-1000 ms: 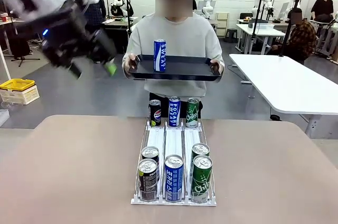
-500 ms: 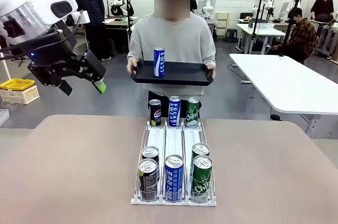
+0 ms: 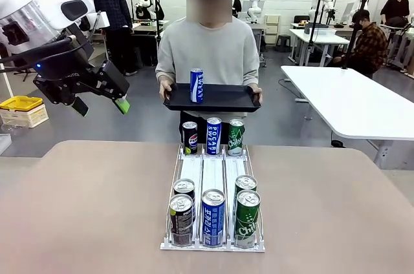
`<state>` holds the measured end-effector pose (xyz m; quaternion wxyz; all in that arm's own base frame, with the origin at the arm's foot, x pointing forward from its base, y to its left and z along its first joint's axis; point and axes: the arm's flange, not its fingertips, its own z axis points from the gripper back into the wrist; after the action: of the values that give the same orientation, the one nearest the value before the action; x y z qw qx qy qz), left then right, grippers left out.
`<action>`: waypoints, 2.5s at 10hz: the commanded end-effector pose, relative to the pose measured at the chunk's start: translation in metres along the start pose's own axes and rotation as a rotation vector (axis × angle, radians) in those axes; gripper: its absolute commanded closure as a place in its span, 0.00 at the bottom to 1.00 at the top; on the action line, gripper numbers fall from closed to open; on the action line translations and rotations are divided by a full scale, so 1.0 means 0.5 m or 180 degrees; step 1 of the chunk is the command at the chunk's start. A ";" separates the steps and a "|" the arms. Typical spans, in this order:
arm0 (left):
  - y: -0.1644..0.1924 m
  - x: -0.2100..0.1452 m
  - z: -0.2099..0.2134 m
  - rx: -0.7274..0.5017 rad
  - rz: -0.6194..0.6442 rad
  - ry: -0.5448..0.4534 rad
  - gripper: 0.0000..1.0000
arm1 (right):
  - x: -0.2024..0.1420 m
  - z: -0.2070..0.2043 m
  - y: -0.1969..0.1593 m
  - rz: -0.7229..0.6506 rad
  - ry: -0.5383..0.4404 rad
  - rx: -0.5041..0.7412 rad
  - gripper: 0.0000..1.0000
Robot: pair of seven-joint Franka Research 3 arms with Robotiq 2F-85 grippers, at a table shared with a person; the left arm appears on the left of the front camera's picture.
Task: Retrieve and hand over the desired beverage to the person.
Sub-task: Pick up another can of the same type that the person held from the Automatic Can Dispenser.
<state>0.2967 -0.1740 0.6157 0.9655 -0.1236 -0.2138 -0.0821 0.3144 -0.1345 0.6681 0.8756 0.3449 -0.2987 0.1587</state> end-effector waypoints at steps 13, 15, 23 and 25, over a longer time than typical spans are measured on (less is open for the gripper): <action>0.383 -0.025 0.236 -0.1358 -0.0870 -0.0152 0.00 | 0.003 -0.002 -0.001 0.0047 -0.0060 0.0105 0.00; 0.402 -0.091 0.264 -0.1263 -0.0935 -0.0367 0.00 | 0.003 -0.002 -0.001 0.0047 -0.0060 0.0105 0.00; 0.412 -0.088 0.289 -0.1286 -0.0938 -0.0368 0.00 | 0.003 -0.002 -0.001 0.0047 -0.0060 0.0105 0.00; 0.412 -0.088 0.289 -0.1286 -0.0938 -0.0368 0.00 | 0.003 -0.002 -0.001 0.0047 -0.0060 0.0105 0.00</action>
<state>0.2433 0.0666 0.6798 0.8864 -0.2874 -0.2576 -0.2556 0.3143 -0.1348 0.6680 0.8755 0.3447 -0.2987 0.1594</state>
